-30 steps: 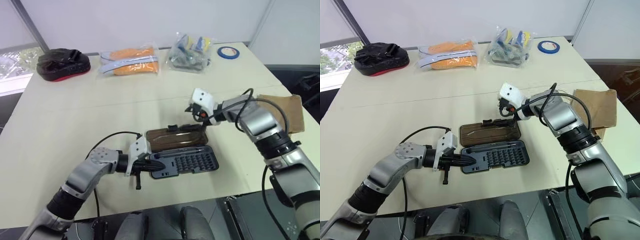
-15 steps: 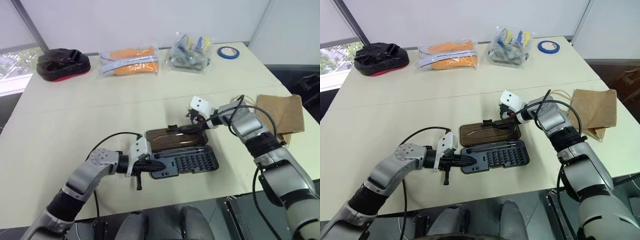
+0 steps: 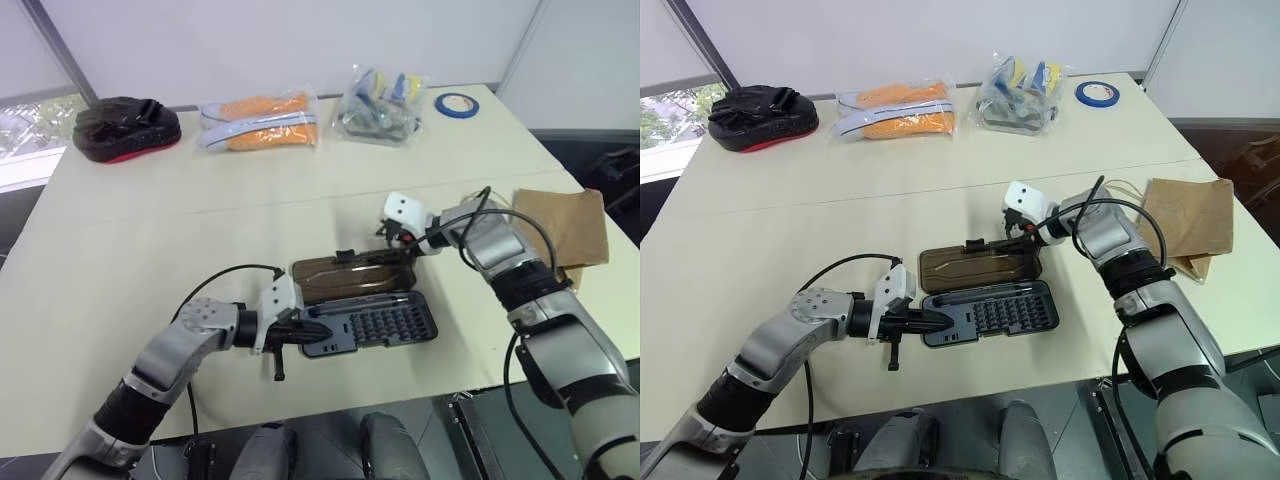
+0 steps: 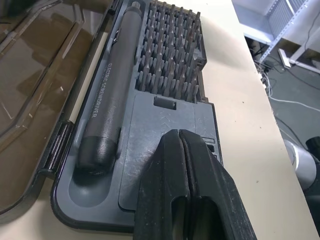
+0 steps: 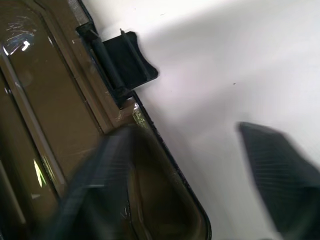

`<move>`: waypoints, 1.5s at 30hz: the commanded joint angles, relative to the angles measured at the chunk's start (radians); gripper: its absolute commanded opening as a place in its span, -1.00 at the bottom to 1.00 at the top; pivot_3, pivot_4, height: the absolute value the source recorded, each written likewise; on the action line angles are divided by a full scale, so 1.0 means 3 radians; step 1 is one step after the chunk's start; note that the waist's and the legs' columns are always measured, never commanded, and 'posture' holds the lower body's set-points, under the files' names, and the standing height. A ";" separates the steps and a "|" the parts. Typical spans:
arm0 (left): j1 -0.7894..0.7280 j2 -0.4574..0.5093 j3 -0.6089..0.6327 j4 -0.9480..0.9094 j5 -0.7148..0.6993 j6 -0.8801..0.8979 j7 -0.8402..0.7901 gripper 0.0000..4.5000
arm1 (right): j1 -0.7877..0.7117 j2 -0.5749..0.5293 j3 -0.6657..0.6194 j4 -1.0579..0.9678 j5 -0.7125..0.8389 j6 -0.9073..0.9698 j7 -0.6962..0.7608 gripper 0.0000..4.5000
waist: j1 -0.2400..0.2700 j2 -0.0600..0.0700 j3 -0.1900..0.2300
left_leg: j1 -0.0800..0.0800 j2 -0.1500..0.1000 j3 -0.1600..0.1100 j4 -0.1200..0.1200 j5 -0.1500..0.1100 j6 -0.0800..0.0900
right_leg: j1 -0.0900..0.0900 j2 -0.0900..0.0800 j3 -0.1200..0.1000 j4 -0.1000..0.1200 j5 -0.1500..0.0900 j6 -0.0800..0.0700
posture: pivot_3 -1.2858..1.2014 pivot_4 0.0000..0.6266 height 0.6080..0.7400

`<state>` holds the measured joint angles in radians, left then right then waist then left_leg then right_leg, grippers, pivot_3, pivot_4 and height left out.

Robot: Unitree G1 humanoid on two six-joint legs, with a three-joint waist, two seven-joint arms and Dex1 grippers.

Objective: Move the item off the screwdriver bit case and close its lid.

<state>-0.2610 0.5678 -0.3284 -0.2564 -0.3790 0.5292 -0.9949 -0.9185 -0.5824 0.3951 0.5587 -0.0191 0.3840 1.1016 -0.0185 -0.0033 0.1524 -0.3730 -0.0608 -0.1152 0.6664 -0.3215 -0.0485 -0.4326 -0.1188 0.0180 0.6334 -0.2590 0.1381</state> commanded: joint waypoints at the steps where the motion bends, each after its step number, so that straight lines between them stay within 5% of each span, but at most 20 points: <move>1: 0.0071 0.0048 -0.0011 -0.0020 0.0070 -0.0020 -0.0004 -1.00 | 0.0004 0.0014 -0.0066 -0.0104 -0.0043 -0.0019 0.0029 -0.51 | -0.0002 0.0000 0.0000 | 0.0000 0.0000 0.0000 0.0000 0.0000 0.0000 | 0.0000 0.0000 0.0000 0.0000 0.0000 0.0000 | 0.03 -0.52 1.00; 3: 0.0067 0.0055 -0.0007 -0.0012 0.0070 -0.0030 -0.0009 -1.00 | 0.0020 0.0022 -0.0065 -0.0109 -0.0070 -0.0017 0.0044 -0.95 | -0.0011 -0.0004 -0.0004 | 0.0002 0.0000 0.0000 0.0000 0.0000 0.0000 | 0.0001 0.0000 0.0000 0.0001 0.0000 0.0000 | 0.03 -0.52 1.00; 4: 0.0058 0.0055 -0.0003 0.0002 0.0072 -0.0039 -0.0009 -1.00 | 0.0028 0.0020 -0.0052 -0.0114 -0.0093 -0.0031 0.0064 -0.98 | -0.0012 -0.0004 -0.0004 | 0.0012 0.0002 0.0000 0.0000 0.0000 -0.0001 | 0.0010 0.0002 0.0000 0.0001 0.0000 0.0000 | 0.03 -0.52 1.00; 18: 0.0015 -0.0026 0.0050 0.0035 0.0080 -0.0052 0.0097 -1.00 | 0.0167 -0.0005 0.0057 -0.0286 -0.0251 -0.0046 0.0340 -0.98 | 0.0003 -0.0003 -0.0004 | 0.0019 0.0002 0.0000 0.0000 0.0001 -0.0003 | 0.0017 0.0002 0.0000 0.0001 0.0002 -0.0002 | 0.03 -0.52 1.00; 28: 0.0001 -0.0079 0.0052 0.0062 0.0097 -0.0065 0.0146 -1.00 | -0.0196 0.0254 -0.0002 0.0499 -0.0368 -0.0323 0.0251 -0.98 | -0.0036 -0.0005 -0.0006 | 0.0029 0.0003 0.0002 -0.0002 0.0001 -0.0003 | 0.0023 0.0002 0.0002 0.0002 0.0003 -0.0002 | 0.03 -0.52 1.00; 34: 0.0013 -0.0098 0.0065 0.0062 0.0106 -0.0074 0.0174 -1.00 | -0.0443 0.0394 -0.0035 0.1089 -0.0493 -0.0578 0.0116 0.04 | -0.0079 -0.0004 -0.0005 | 0.0052 0.0004 0.0002 -0.0010 0.0001 -0.0002 | 0.0043 0.0003 0.0004 0.0001 0.0002 -0.0002 | 0.03 -0.52 1.00; 45: 0.0034 -0.0099 0.0094 0.0052 0.0114 -0.0086 0.0223 -1.00 | -0.0662 0.0501 -0.0060 0.1640 -0.0570 -0.0816 0.0175 0.04 | -0.0088 -0.0003 -0.0005 | 0.0055 0.0004 0.0002 -0.0010 0.0001 -0.0003 | 0.0044 0.0003 0.0005 0.0002 0.0003 -0.0002 | 0.03 -0.52 1.00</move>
<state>-0.2558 0.5372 -0.3194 -0.2367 -0.3516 0.5108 -0.9330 -1.1110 -0.4408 0.3718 1.0088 -0.1542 0.1426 1.1705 -0.0448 -0.0043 0.1507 -0.3564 -0.0595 -0.1147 0.6633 -0.3212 -0.0494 -0.4193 -0.1179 0.0196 0.6340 -0.2582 0.1374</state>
